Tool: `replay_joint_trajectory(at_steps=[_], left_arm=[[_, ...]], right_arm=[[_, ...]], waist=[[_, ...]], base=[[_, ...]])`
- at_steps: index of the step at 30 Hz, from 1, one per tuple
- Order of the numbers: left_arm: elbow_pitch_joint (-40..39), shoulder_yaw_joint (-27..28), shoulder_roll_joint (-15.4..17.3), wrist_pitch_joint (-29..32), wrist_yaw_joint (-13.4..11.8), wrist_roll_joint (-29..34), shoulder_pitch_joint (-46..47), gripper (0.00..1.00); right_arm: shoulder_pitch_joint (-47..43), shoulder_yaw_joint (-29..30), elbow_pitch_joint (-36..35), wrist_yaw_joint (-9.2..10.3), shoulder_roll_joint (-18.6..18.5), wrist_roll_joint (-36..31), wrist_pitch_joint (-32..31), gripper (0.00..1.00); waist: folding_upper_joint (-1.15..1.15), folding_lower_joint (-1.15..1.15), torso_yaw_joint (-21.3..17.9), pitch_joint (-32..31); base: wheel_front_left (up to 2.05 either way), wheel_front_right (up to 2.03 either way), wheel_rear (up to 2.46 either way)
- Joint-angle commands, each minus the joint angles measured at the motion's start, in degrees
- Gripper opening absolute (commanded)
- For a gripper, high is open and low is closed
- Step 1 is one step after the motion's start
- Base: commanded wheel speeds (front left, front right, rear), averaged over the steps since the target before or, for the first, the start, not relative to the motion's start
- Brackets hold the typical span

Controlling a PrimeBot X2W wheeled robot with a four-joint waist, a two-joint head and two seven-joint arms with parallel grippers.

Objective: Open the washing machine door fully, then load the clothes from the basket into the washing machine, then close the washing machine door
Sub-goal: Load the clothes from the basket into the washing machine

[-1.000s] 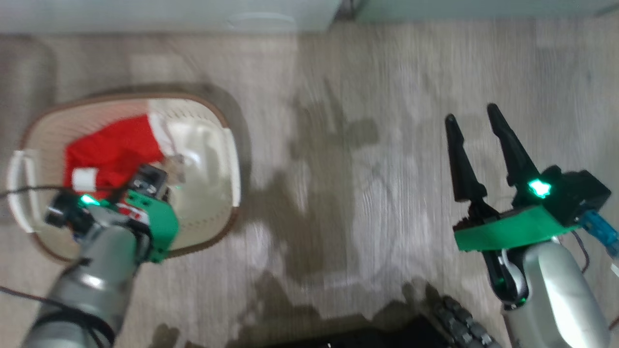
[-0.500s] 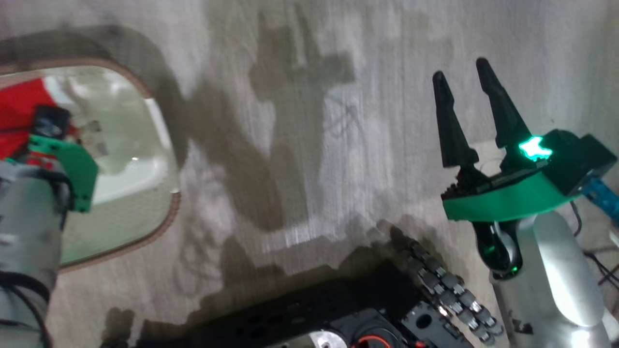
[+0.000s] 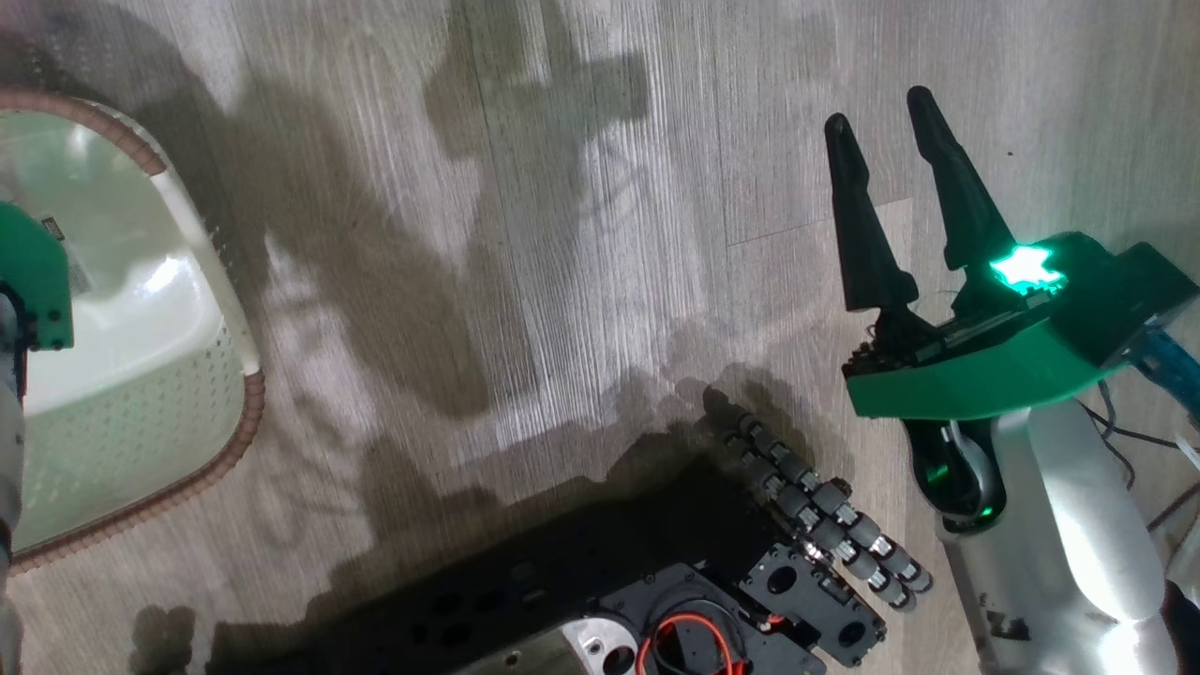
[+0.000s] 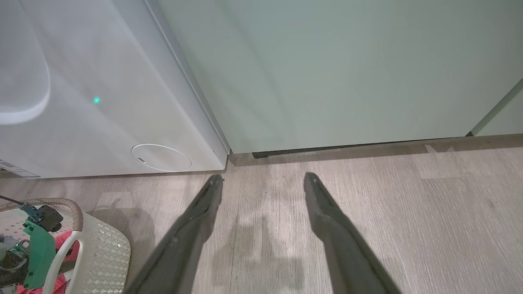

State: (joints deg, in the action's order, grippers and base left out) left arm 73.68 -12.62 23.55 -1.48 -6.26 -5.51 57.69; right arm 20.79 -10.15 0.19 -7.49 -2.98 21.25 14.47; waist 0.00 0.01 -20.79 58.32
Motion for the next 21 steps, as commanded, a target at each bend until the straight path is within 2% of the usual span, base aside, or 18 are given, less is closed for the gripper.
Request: replay_joint_trajectory(at_steps=[1, 8, 21], left_arm=[[0.1, 1.1, 2.5, 1.0, -0.5, 0.0, -1.1, 1.0], [0.2, -0.2, 2.2, 5.7, -0.8, 0.2, -0.5, 1.0], [0.2, 0.5, 1.3, 6.1, -2.0, -2.2, -1.2, 1.0]], right_arm=[[-2.0, -1.1, -1.6, 0.0, 0.1, 0.3, 0.5, 1.0], [-2.7, -1.0, -2.1, 0.0, 0.1, -0.1, 0.5, 1.0], [-2.7, -1.0, -2.1, 0.0, 0.1, -1.1, 0.5, 1.0]], waist=[[0.0, -0.01, 0.0, 0.1], [0.0, -0.01, 0.1, 0.4], [0.0, -0.01, 0.6, 0.4]], base=[[0.0, 0.0, 0.0], [0.0, 0.0, 0.0], [0.0, 0.0, 0.0]])
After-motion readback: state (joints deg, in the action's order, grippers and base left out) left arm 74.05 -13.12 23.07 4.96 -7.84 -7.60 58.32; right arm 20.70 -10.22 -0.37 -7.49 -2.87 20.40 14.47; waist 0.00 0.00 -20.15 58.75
